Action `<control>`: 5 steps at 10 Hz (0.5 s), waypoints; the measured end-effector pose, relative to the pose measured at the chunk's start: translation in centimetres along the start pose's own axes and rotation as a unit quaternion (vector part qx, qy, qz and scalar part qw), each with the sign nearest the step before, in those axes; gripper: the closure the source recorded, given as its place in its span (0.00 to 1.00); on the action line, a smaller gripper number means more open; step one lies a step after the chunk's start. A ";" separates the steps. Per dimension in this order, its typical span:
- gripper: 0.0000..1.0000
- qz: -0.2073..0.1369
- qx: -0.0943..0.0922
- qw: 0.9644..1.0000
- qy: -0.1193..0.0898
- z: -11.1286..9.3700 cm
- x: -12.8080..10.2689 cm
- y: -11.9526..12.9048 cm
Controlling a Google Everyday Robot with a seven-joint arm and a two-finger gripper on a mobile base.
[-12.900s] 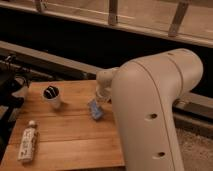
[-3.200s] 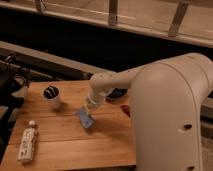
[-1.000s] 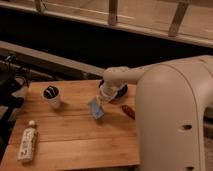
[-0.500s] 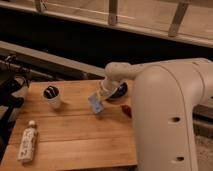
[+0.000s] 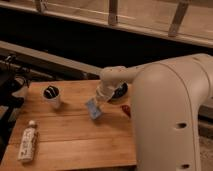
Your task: Wipe the white sponge on the table
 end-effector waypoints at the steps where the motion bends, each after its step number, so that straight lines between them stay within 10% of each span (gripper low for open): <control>1: 0.62 -0.001 0.003 1.000 0.004 0.0 -0.2 -0.7; 3: 0.49 -0.001 0.007 1.000 0.008 0.0 -0.3 -1.2; 5: 0.56 -0.002 0.012 1.000 0.010 0.2 0.3 -0.3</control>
